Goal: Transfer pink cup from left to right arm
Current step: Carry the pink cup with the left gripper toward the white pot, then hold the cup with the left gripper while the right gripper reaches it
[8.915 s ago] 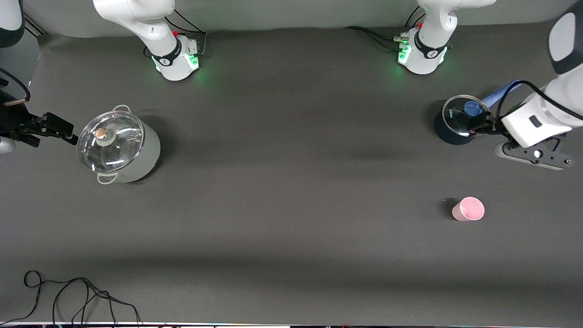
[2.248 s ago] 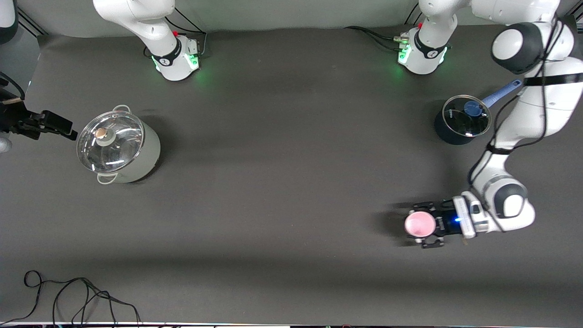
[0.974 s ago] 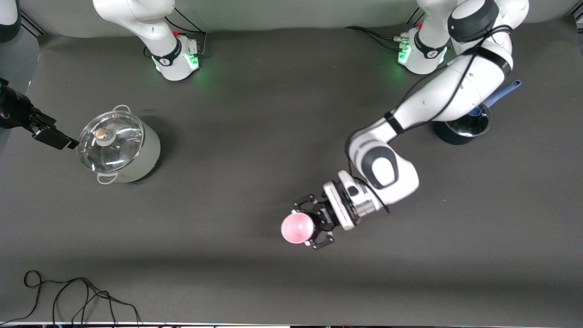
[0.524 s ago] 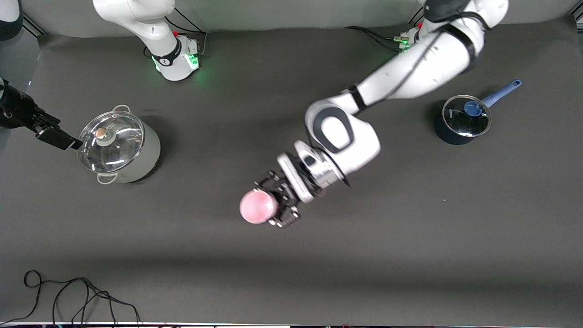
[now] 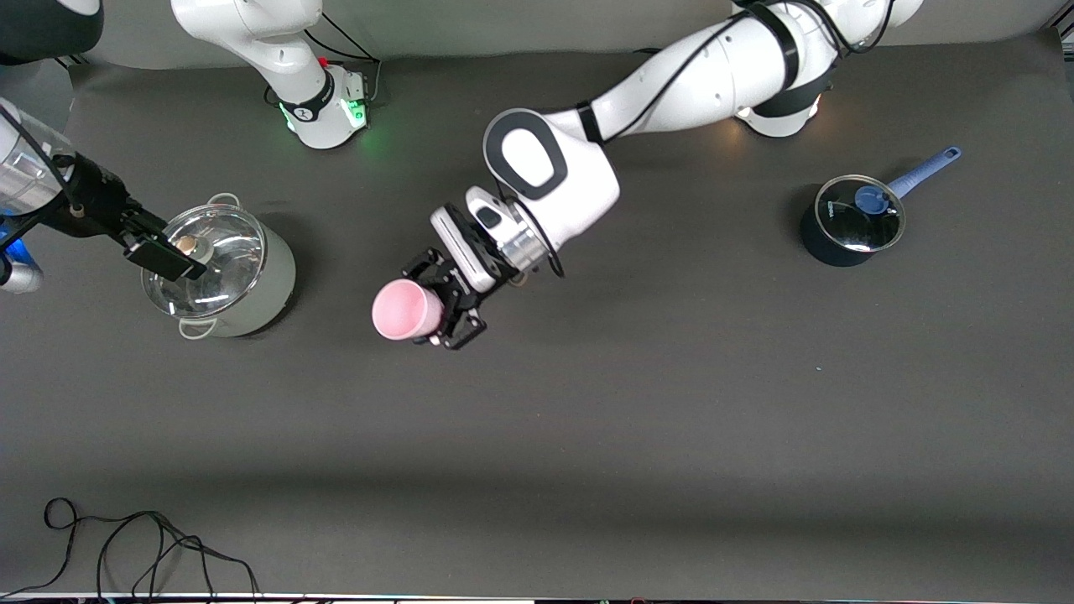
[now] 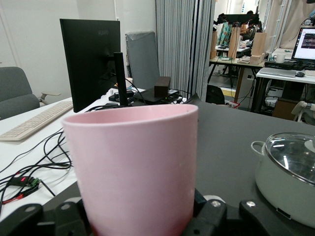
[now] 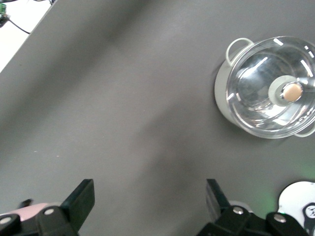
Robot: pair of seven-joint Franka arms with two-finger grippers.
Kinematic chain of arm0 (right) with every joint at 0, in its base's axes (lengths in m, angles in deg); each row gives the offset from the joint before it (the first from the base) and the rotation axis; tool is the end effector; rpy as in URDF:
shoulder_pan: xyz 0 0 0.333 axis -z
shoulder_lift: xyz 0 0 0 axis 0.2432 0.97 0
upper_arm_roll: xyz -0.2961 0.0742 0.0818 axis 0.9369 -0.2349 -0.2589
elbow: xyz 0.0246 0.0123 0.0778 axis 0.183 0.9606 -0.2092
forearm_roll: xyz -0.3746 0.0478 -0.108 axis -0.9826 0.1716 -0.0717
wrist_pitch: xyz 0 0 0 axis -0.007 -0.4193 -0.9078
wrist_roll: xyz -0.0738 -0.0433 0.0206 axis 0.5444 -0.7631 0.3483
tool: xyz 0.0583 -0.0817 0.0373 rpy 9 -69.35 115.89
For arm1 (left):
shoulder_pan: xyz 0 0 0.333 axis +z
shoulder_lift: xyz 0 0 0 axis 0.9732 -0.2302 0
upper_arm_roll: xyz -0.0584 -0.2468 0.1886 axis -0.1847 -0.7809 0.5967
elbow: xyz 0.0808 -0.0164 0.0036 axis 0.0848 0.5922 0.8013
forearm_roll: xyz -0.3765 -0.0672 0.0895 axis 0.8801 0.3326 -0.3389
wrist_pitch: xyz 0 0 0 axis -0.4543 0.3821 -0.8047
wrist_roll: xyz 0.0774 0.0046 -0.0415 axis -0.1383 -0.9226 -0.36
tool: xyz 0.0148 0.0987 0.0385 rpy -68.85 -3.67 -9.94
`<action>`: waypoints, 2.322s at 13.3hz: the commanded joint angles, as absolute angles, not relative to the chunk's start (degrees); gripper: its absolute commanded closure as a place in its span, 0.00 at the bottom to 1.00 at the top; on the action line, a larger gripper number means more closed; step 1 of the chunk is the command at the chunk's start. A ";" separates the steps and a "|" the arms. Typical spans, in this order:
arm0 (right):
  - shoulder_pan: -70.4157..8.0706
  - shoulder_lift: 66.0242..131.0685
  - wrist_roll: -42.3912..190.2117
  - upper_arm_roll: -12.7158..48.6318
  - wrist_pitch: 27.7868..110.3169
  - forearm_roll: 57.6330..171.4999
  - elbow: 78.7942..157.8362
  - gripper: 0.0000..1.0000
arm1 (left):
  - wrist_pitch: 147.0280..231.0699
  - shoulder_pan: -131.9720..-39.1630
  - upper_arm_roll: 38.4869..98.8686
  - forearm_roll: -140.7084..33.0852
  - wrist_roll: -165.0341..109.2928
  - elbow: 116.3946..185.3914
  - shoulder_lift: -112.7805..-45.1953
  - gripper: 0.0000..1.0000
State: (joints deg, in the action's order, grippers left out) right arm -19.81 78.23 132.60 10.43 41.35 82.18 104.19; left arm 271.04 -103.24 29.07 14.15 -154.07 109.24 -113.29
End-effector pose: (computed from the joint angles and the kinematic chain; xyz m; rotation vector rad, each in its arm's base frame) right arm 0.5621 0.0853 0.6336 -2.8321 1.1924 0.0688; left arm 0.5175 -0.5796 0.3858 1.9082 -0.9992 1.3843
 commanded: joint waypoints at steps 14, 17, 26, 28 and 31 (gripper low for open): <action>-22.78 91.95 144.77 5.48 40.62 97.76 88.55 0.00 | 272.63 -115.28 46.57 13.75 -139.97 104.53 -110.06 1.00; -22.78 93.01 145.04 5.56 40.88 100.56 88.99 0.00 | 272.72 -115.28 46.57 13.75 -139.97 104.53 -109.79 1.00; -25.76 97.49 145.74 5.48 41.06 100.04 88.81 0.00 | 272.72 -115.28 46.57 13.75 -139.97 104.53 -109.70 1.00; -26.38 97.67 145.65 5.57 41.06 99.96 88.90 0.01 | 272.72 -115.28 46.57 13.75 -139.97 104.53 -109.70 1.00; -26.38 98.20 145.65 5.48 41.06 100.04 88.73 0.05 | 272.72 -115.28 46.57 13.75 -139.88 104.53 -109.70 1.00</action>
